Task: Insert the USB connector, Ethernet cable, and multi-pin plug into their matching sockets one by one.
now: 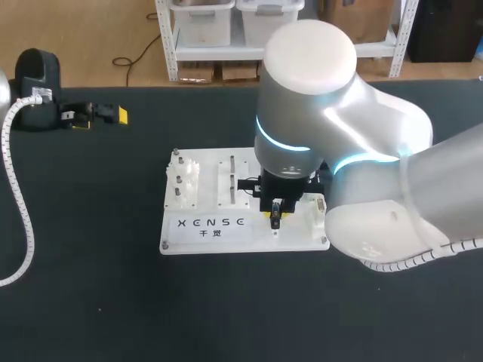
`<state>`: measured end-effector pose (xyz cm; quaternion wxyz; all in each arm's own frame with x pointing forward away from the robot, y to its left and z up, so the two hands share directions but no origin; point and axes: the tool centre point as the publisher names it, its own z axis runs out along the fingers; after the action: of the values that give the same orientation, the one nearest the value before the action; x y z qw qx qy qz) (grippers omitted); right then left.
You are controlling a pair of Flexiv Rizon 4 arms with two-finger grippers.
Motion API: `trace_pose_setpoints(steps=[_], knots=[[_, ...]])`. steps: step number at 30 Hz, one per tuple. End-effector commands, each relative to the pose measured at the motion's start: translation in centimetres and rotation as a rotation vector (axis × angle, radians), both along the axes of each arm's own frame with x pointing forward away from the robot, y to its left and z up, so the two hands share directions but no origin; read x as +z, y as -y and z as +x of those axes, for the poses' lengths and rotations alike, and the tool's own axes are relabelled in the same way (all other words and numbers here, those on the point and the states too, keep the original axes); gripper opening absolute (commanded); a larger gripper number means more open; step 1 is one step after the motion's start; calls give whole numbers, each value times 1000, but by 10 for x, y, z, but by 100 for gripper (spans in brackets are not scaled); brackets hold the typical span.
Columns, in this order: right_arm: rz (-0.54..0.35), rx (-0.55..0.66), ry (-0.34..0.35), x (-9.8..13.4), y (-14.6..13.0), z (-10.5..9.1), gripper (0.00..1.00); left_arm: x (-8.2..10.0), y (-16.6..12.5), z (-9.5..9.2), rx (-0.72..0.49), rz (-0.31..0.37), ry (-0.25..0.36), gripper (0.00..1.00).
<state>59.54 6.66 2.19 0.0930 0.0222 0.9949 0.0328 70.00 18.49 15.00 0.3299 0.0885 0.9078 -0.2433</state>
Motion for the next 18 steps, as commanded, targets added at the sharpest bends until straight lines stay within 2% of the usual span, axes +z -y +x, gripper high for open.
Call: trace_pose_setpoints(steps=[1, 9, 18], knots=[[5, 5, 14, 9, 1, -1, 0, 0, 0, 0, 0, 0, 0, 100], [5, 23, 51, 28, 4, 1, 0, 0, 0, 0, 0, 0, 0, 100], [7, 18, 78, 47, 19, 0, 0, 0, 0, 0, 0, 0, 0, 100]])
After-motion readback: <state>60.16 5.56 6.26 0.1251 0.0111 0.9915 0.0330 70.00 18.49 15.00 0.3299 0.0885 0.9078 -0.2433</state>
